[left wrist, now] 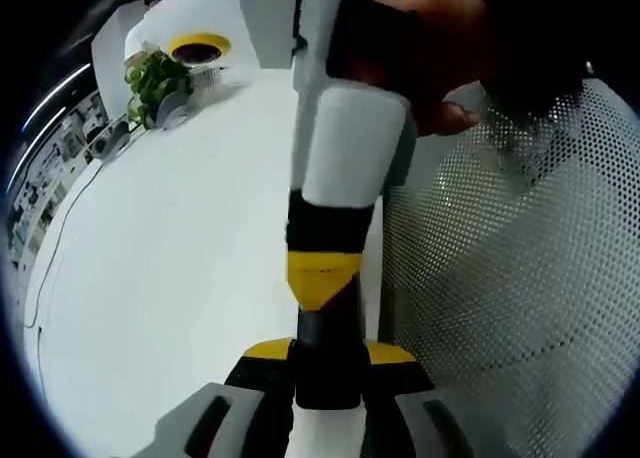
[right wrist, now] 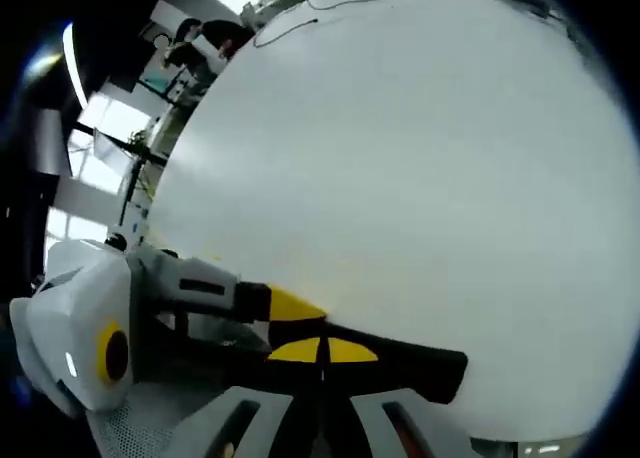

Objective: Press the specified remote control buttons in sequence, fully releasing each button before pressing the next.

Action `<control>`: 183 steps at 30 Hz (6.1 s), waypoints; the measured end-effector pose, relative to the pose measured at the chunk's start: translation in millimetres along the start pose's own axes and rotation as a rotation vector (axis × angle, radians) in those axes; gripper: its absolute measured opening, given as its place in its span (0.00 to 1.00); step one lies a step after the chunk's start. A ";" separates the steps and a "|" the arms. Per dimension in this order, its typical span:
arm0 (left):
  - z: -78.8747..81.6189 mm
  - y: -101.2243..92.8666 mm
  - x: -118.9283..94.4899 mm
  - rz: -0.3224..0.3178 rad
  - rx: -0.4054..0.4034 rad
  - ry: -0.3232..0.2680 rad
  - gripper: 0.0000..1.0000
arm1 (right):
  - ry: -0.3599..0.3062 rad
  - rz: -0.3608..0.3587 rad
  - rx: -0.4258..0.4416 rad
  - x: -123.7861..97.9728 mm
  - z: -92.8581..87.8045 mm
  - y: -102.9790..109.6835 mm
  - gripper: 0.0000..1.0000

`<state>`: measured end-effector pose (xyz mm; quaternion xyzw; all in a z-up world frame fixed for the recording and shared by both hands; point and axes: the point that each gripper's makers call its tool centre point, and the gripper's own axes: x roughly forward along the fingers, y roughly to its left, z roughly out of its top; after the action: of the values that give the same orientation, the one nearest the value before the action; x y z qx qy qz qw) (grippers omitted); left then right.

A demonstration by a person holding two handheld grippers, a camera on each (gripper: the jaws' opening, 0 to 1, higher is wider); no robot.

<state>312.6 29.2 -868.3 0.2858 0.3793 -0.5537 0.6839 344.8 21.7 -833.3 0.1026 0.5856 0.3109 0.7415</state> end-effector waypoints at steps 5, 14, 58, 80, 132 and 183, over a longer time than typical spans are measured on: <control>1.0 0.2 0.9 0.007 -0.027 0.020 0.25 | -0.176 -0.045 0.015 -28.9 26.2 -9.8 0.00; 1.5 0.2 2.6 0.042 -0.022 0.099 0.25 | -0.554 -0.206 -0.281 -126.9 70.6 14.3 0.00; -11.3 110.9 -7.8 -0.011 0.076 0.254 0.25 | -0.815 -0.630 -0.372 -189.3 22.5 -45.6 0.93; 0.2 179.1 -4.0 -0.039 0.119 0.292 0.25 | -0.738 -0.635 -0.307 -183.1 16.1 -56.2 0.87; 51.0 352.5 17.7 -0.054 0.152 0.445 0.25 | -0.637 -0.641 -0.289 -172.5 5.2 -65.3 0.75; 7.3 187.3 -154.3 0.428 -0.590 -0.466 1.00 | -0.629 -0.647 -0.308 -172.0 3.9 -61.7 0.83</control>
<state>481.3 148.5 -740.9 0.0178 0.2890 -0.3168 0.9032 348.6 -125.9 -725.6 -0.1069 0.2815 0.1009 0.9482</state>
